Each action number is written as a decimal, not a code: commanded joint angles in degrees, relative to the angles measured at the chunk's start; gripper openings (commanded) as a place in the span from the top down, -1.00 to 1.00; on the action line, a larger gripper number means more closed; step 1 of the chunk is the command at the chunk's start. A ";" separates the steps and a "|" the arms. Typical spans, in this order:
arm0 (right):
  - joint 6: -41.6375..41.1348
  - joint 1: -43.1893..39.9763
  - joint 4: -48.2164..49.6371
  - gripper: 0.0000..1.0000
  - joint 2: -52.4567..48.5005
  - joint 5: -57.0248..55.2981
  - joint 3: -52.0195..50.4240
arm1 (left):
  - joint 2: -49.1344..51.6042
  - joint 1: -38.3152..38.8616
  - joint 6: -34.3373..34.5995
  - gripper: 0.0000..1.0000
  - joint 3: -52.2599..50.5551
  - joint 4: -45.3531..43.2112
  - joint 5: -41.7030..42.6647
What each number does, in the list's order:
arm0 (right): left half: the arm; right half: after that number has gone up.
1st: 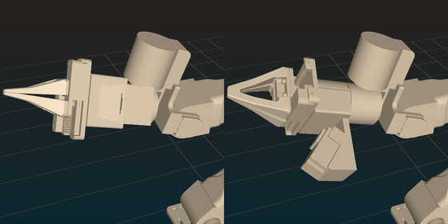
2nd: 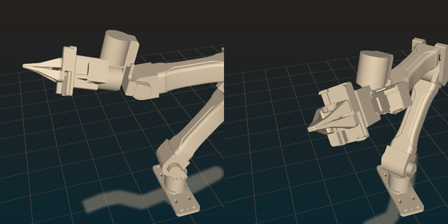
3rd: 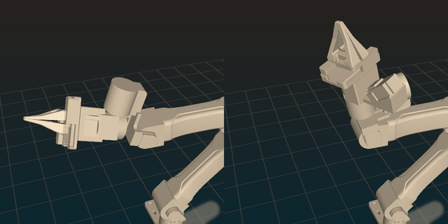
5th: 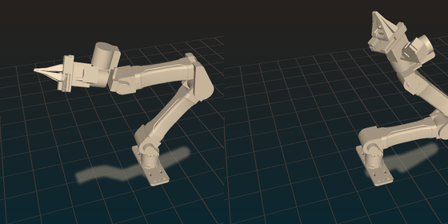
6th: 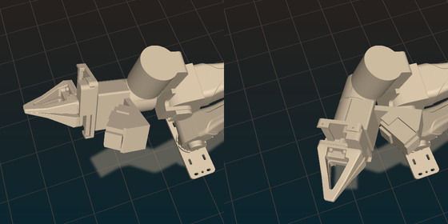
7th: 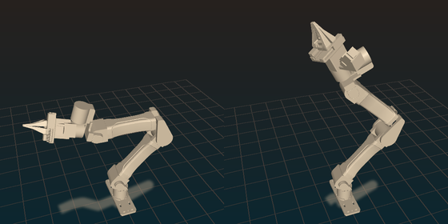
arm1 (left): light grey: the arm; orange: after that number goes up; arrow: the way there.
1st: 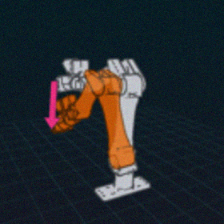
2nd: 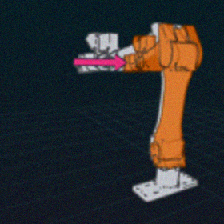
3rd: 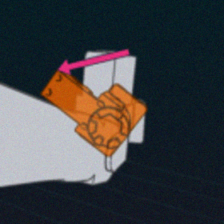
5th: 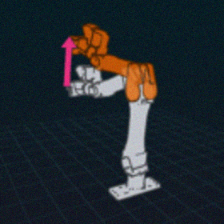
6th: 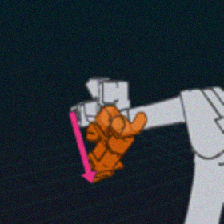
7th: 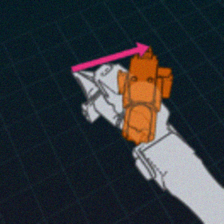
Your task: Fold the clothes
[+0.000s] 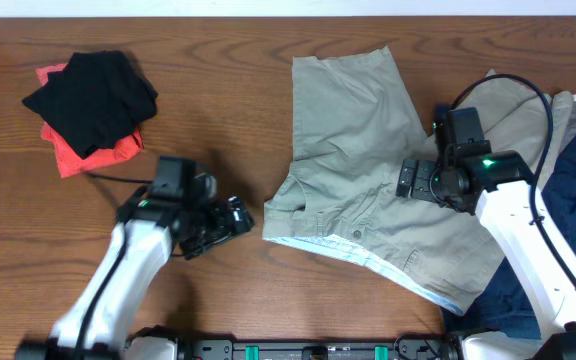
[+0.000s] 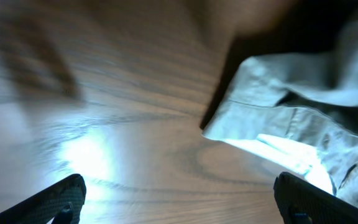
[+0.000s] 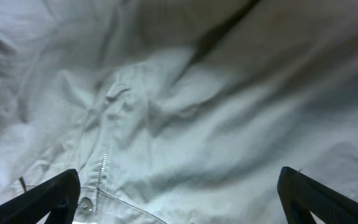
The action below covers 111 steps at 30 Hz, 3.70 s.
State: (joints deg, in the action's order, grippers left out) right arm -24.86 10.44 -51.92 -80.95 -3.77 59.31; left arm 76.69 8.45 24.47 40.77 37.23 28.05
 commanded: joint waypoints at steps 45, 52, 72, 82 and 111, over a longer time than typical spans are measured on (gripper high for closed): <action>-2.89 -4.37 5.68 -0.35 -1.90 -7.54 0.85 | 11.30 -18.40 -1.27 -1.00 34.18 33.38 -13.66; -1.33 -5.14 6.21 0.77 -9.92 -7.61 0.81 | 11.32 -7.08 -1.25 -0.71 28.76 28.17 -13.70; -1.27 -11.54 5.55 0.86 -26.77 3.43 -0.61 | 11.41 10.86 -1.20 -0.25 2.19 11.72 -16.98; -10.45 -14.91 11.85 0.60 -29.70 -11.34 -0.98 | 11.41 10.75 0.66 -0.27 1.55 11.69 -17.16; 7.87 -39.19 23.50 -0.49 -22.45 22.05 1.09 | 11.41 10.47 16.39 -0.59 1.55 12.66 -17.18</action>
State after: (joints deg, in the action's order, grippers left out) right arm -20.93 -32.05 -27.20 -105.38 10.96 61.08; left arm 87.99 19.29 35.77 42.41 50.06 11.60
